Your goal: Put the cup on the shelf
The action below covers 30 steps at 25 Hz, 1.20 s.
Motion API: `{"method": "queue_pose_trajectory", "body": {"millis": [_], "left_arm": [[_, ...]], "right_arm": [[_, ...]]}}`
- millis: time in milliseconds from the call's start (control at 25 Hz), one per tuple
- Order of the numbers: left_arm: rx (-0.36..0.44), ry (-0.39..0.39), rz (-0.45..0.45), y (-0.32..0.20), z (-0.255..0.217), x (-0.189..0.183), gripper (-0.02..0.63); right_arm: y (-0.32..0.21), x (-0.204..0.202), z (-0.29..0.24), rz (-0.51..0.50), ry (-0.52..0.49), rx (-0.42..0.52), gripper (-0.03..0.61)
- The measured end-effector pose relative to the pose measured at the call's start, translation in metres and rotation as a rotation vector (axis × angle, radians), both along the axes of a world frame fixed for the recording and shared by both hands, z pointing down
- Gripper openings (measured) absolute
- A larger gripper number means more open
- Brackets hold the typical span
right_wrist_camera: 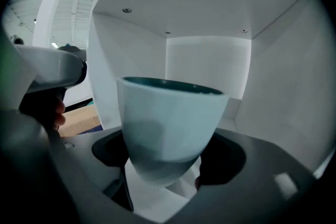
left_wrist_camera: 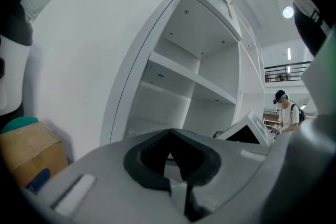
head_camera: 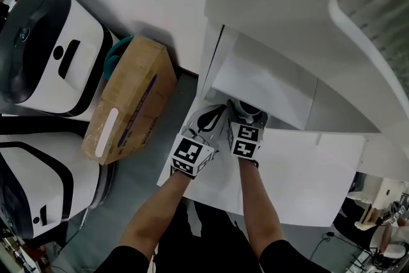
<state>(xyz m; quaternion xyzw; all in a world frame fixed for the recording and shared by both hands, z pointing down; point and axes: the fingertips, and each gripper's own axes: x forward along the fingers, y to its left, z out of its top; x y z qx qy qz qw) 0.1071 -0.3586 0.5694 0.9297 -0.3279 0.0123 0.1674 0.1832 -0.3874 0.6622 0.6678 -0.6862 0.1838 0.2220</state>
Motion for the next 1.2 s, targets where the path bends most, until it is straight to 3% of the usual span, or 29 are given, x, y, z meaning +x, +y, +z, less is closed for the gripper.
{"method": "queue_pose_trajectory", "body": {"millis": [280, 640, 1200], "left_arm": [[-0.002, -0.003, -0.010, -0.008, 0.004, -0.001, 0.000], [0.008, -0.009, -0.006, -0.006, 0.002, -0.001, 0.000], [-0.022, -0.016, -0.007, -0.007, 0.012, 0.002, 0.000]], "right_arm": [[-0.022, -0.004, -0.003, -0.018, -0.011, 0.062, 0.393], [-0.038, -0.002, -0.026, -0.052, 0.037, 0.259, 0.388], [-0.025, -0.002, 0.014, -0.096, 0.056, 0.117, 0.397]]}}
